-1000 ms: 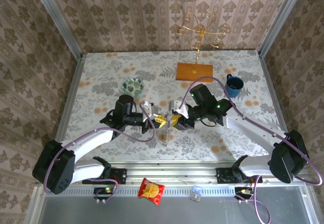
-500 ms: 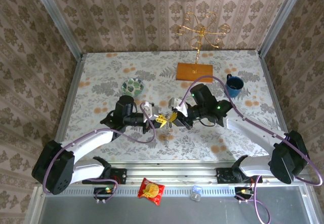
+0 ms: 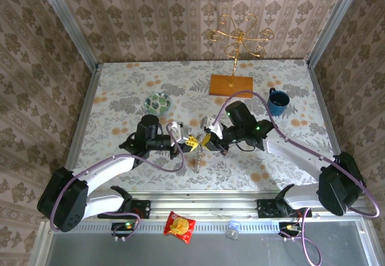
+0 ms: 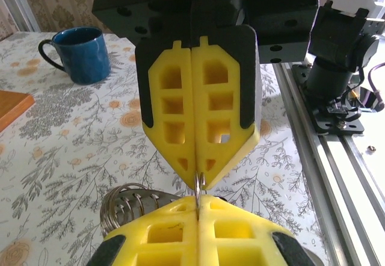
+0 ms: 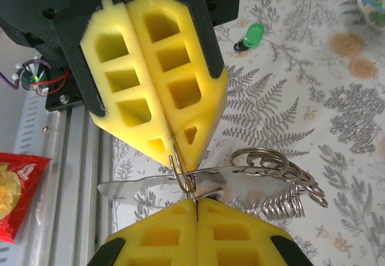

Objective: Put the keys on the keyring

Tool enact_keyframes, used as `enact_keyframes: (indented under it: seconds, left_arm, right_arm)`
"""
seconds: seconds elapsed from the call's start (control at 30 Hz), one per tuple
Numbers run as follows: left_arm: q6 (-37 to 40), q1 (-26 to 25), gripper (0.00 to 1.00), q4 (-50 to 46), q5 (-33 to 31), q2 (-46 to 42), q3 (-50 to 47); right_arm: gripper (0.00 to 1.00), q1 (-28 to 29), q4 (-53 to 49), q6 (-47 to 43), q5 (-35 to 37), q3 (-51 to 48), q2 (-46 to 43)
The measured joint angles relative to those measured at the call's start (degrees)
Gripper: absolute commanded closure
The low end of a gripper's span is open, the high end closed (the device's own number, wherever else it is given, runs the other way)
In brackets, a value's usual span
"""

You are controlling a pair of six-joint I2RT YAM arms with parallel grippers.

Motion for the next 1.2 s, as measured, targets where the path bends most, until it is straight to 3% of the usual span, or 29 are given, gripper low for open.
enact_keyframes:
  seconds: [0.07,0.13,0.53,0.97,1.03,1.1,1.17,1.2]
  left_arm:
    - [-0.02,-0.07,1.00,0.70,-0.48,-0.09,-0.59]
    - [-0.46,-0.33,1.00,2.10,-0.66,-0.24,-1.31]
    - [-7.45,-0.63,1.00,14.95,-0.33,-0.44,-5.62]
    - [-9.53,-0.63,1.00,19.76,1.31,0.76,-6.19]
    - [-9.53,-0.63,1.00,20.00,1.49,0.94,-6.19]
    - [-9.53,-0.59,1.00,20.11,1.29,1.20,-6.21]
    - [-9.51,-0.31,0.99,19.98,1.27,1.22,-6.34]
    - [-9.51,-0.20,0.90,19.89,1.25,1.22,-6.47]
  right_arm:
    - [0.82,-0.02,1.84,1.27,-0.57,-1.05,0.07]
    - [0.75,-0.11,4.26,2.29,-0.68,-2.62,-0.66]
    - [0.71,-0.11,18.16,0.33,0.07,-12.13,-8.90]
    - [0.78,0.46,23.06,-0.50,-0.79,-12.17,-7.30]
    - [0.83,0.63,23.58,-0.50,-1.36,-12.17,-6.78]
    - [0.98,0.72,23.87,-0.48,-1.84,-12.17,-6.32]
    - [1.00,0.72,23.78,-0.59,-2.32,-12.02,-5.79]
    - [1.00,0.74,23.61,-0.57,-2.54,-11.76,-5.44]
